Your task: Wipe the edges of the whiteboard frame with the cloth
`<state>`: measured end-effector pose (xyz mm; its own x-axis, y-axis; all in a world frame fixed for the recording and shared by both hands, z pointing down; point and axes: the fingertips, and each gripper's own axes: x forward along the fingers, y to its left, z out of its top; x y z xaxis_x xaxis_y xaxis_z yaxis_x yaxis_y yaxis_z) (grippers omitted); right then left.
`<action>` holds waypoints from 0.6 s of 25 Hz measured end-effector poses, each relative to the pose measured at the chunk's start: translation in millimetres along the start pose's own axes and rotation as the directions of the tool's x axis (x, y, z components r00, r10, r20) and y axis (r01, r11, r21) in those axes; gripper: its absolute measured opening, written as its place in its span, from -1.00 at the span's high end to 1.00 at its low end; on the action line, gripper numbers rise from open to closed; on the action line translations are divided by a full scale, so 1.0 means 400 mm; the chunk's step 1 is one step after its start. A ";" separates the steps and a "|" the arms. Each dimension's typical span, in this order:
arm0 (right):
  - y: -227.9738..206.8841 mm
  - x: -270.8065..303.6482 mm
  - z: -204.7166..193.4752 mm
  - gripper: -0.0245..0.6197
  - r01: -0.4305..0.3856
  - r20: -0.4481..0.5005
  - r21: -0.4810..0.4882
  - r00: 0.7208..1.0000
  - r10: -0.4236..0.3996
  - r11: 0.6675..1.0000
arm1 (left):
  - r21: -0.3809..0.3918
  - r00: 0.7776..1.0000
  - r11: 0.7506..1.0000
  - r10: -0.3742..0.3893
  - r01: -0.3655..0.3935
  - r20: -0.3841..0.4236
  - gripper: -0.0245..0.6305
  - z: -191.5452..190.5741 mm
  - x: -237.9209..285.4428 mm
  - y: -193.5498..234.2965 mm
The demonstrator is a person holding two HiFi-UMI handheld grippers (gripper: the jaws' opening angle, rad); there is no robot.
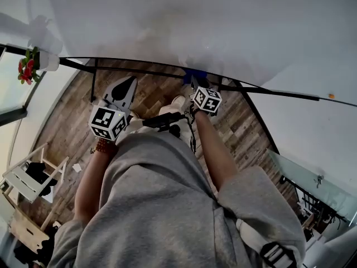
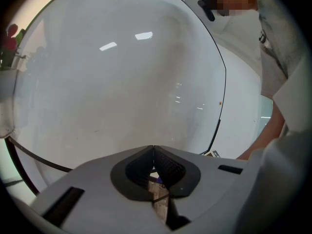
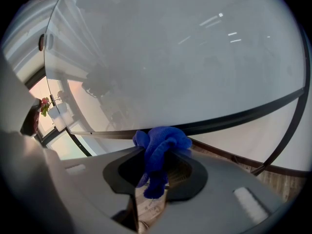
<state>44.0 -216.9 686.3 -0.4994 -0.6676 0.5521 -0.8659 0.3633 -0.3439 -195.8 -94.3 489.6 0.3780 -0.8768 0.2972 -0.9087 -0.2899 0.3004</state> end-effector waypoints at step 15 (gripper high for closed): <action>0.057 0.022 -0.009 0.59 -0.004 -0.003 0.006 1.000 0.004 1.000 | -0.043 0.999 0.998 0.050 -0.050 0.006 0.90 -0.024 -0.042 0.053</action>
<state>19.8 -212.3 686.2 -0.5034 -0.6641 0.5528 -0.8635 0.3623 -0.3510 -219.9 -82.0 499.6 0.3310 -0.8923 0.3068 -0.9180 -0.2293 0.3236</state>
